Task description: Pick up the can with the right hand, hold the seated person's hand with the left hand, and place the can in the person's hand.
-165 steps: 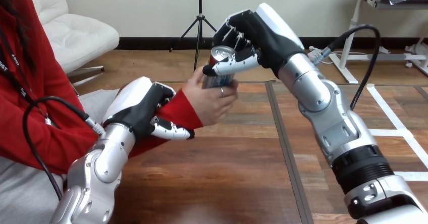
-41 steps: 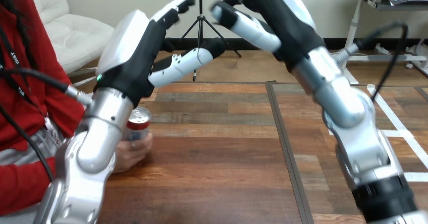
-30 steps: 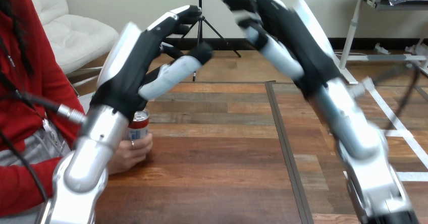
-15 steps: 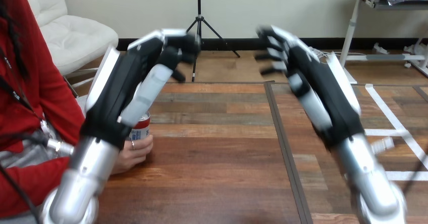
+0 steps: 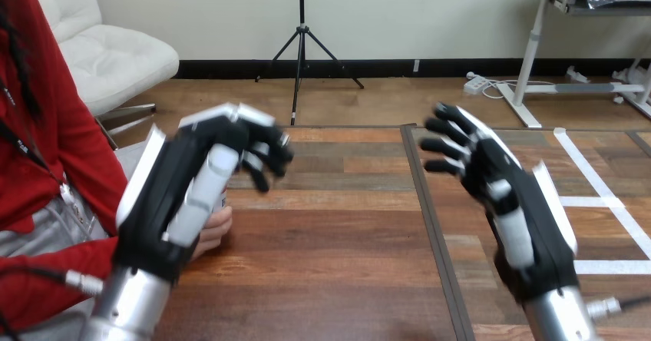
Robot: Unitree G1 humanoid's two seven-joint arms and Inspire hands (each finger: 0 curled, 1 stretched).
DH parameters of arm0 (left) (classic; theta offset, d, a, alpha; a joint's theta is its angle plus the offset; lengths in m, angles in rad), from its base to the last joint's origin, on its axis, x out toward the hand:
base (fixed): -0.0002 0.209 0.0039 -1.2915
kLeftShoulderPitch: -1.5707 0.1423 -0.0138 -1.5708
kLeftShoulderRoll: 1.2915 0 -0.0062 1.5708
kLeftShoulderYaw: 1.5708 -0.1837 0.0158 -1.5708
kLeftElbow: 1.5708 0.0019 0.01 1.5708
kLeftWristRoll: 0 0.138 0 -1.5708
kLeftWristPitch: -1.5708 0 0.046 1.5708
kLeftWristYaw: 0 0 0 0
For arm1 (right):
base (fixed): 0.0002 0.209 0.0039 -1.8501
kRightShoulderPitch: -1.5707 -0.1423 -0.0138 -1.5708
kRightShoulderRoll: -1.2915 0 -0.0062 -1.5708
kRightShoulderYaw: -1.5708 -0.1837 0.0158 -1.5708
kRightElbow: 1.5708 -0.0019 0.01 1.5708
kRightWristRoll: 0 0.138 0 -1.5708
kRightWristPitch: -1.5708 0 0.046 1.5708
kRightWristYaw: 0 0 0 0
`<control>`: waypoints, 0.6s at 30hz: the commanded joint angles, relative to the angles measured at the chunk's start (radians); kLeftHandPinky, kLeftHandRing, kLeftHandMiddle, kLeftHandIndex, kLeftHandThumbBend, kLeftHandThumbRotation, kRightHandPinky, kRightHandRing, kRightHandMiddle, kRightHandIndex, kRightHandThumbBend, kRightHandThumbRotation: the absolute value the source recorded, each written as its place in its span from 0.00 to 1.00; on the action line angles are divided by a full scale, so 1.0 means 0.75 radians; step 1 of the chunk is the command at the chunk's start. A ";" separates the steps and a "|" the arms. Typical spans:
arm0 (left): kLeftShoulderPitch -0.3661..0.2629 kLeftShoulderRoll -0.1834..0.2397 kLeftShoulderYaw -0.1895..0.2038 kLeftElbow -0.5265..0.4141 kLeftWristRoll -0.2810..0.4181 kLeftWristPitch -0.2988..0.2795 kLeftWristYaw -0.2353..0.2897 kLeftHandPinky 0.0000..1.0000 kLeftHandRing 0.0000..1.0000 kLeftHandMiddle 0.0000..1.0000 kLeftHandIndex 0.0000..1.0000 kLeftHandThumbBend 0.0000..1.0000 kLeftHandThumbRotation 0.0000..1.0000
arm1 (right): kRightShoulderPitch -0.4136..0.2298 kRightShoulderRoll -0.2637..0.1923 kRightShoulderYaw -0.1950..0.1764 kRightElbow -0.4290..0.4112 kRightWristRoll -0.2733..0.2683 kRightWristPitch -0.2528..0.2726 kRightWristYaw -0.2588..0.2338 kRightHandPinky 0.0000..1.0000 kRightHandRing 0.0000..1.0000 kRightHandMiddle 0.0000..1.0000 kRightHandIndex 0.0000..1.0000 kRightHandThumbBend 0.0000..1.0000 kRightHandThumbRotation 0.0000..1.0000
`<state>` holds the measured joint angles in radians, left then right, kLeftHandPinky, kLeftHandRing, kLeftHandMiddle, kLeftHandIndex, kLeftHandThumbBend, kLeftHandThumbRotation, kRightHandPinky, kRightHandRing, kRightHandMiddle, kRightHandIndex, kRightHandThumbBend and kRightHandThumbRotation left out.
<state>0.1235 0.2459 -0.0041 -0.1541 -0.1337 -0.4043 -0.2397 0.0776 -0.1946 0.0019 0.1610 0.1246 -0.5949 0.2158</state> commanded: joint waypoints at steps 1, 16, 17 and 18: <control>0.018 -0.047 0.027 -0.027 -0.039 -0.046 0.011 0.33 0.49 0.55 0.52 0.50 0.86 | -0.006 0.037 -0.023 -0.115 0.040 -0.037 -0.011 0.85 0.89 0.91 0.91 0.97 1.00; 0.067 -0.106 0.041 0.007 -0.075 -0.040 0.011 0.55 0.76 0.76 0.73 0.54 0.87 | 0.086 0.054 -0.034 -0.128 0.080 -0.029 0.026 0.92 0.93 0.93 0.91 0.97 1.00; 0.067 -0.110 0.043 0.006 -0.066 -0.038 0.018 0.56 0.76 0.76 0.74 0.54 0.87 | 0.092 0.051 -0.035 -0.127 0.083 -0.024 0.032 0.92 0.93 0.93 0.91 0.97 1.00; 0.068 -0.113 0.044 0.003 -0.060 -0.035 0.022 0.59 0.78 0.77 0.75 0.55 0.87 | 0.095 0.050 -0.035 -0.127 0.085 -0.021 0.036 0.91 0.92 0.93 0.91 0.97 1.00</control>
<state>0.2242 0.1765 0.0118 -0.1509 -0.1873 -0.4045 -0.2367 0.1782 -0.1569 -0.0149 0.1230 0.1682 -0.5963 0.2273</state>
